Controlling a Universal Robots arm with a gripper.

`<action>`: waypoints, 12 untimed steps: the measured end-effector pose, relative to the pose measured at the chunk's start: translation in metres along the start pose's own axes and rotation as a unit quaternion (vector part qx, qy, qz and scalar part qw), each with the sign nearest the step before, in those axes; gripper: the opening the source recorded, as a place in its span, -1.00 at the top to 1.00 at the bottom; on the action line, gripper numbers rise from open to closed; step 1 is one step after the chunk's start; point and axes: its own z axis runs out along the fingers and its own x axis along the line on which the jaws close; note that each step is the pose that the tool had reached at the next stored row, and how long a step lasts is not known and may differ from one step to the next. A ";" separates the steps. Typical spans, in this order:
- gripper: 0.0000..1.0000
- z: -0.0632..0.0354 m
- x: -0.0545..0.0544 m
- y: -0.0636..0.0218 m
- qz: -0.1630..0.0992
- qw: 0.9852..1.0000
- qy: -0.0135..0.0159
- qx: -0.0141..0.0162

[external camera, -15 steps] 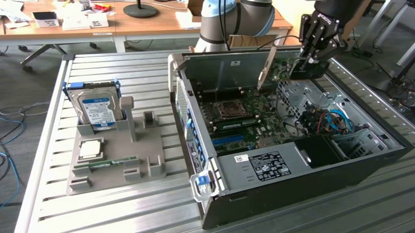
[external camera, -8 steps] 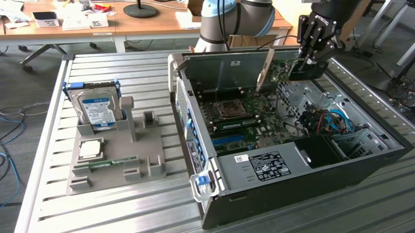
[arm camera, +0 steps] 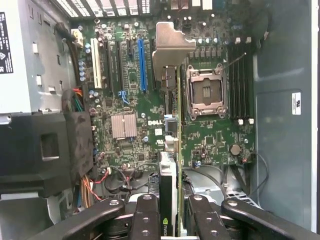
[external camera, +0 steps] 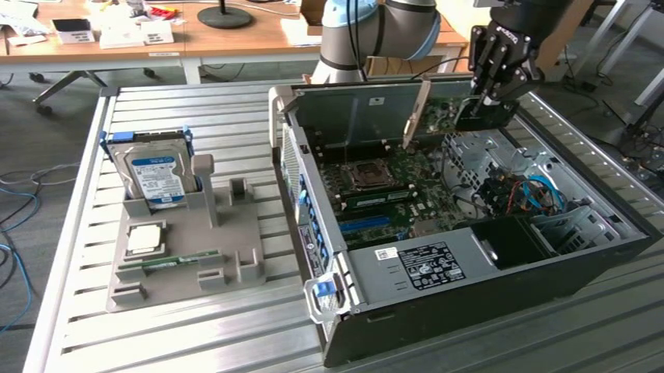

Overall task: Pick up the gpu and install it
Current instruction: 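Insert the gpu into the slot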

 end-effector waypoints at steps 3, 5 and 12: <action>0.47 0.0004 0.002 0.0016 0.000 1.000 -0.001 0.000; 0.47 0.0006 0.003 0.0036 0.000 1.000 -0.002 0.000; 0.47 0.0014 0.005 0.0057 0.000 1.000 -0.004 0.000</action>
